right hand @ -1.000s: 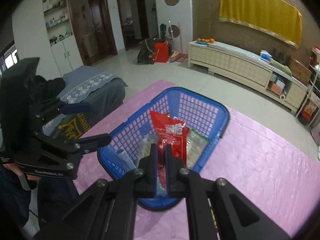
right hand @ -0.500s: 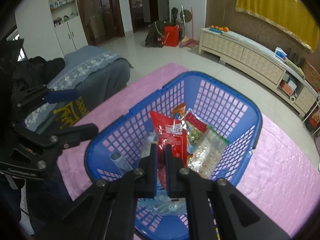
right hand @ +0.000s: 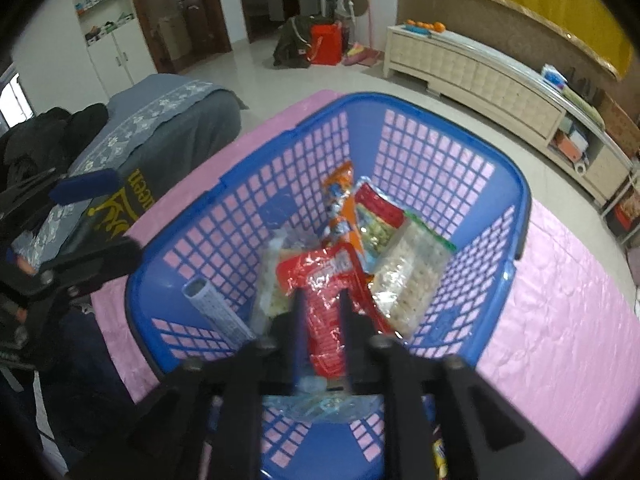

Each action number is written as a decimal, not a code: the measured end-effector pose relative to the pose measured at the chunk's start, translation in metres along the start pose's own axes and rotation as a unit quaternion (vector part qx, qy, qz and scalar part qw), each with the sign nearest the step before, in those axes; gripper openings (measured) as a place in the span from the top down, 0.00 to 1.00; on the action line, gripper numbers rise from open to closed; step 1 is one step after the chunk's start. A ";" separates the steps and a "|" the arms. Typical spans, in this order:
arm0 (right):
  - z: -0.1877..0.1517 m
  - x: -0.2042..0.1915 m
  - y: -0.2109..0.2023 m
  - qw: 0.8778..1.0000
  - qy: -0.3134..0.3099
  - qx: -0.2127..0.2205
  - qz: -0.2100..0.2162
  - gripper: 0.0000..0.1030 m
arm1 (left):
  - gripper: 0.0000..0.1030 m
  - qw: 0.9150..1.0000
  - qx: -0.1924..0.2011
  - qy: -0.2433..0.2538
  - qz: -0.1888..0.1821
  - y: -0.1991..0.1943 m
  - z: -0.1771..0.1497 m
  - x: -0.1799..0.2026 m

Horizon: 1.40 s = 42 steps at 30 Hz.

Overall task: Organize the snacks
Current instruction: 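Open the left gripper to drop the gum box while the right gripper releases the red packet, then move the right gripper to the yellow-purple chip bag and close it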

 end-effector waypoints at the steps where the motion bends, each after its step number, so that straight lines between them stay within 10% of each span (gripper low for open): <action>1: 0.000 0.001 -0.003 1.000 0.004 0.005 0.004 0.27 | 0.21 1.000 0.002 0.002 -0.001 -0.001 0.000 0.001; 24: -0.075 0.054 -0.132 0.988 0.055 0.135 -0.047 0.03 | 0.13 0.998 0.051 0.045 0.006 -0.040 -0.018 0.083; 42: -0.180 0.076 -0.058 0.999 0.016 0.043 -0.029 0.02 | 0.00 1.000 -0.005 0.019 -0.019 0.005 -0.108 0.149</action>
Point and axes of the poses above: each gripper's, at about its wrist camera, not at the fingertips, and y roughly the way its jaws point, x to its right, z to its top, the point moved 9 cm from there along y, roughly the way its jaws point, and after that the axes turned 8 degrees about -x, right-handed, at the moved point
